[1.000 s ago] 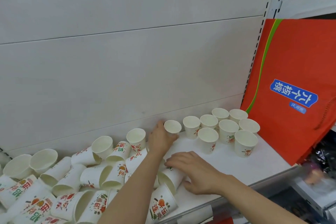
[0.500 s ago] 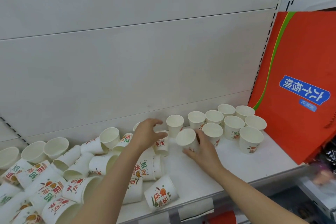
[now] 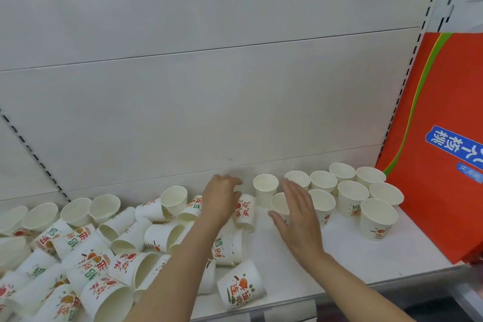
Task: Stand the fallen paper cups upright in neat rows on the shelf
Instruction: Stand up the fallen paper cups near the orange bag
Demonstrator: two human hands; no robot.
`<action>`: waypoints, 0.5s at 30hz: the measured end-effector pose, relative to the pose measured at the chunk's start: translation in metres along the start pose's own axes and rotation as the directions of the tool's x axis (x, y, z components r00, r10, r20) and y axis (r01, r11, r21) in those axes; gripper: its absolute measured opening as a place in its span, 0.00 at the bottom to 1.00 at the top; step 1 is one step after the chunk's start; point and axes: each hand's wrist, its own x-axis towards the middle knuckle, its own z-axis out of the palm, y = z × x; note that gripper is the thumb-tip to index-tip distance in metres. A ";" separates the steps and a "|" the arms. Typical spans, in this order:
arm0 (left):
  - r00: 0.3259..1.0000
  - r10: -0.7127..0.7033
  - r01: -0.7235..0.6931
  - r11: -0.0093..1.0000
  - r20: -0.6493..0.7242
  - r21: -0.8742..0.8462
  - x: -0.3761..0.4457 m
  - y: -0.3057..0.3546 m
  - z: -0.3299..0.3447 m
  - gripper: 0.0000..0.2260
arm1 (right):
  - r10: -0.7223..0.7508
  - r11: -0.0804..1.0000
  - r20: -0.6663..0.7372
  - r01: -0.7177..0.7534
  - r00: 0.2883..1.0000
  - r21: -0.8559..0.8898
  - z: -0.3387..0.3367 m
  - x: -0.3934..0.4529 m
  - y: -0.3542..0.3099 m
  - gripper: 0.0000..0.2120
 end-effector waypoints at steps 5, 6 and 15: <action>0.994 -0.112 0.111 0.990 0.003 0.086 0.000 -0.032 -0.010 0.13 | -0.077 0.997 0.172 0.070 0.982 0.045 0.014 0.035 -0.019 0.16; 0.993 -0.117 0.114 0.988 0.028 0.103 -0.001 -0.036 -0.010 0.13 | -0.042 0.999 0.286 0.032 0.957 0.040 0.020 0.043 -0.022 0.15; 0.995 -0.086 0.078 0.988 0.051 0.134 -0.006 -0.051 0.001 0.07 | 0.195 0.968 0.581 -0.058 0.790 -0.245 0.058 0.079 -0.038 0.13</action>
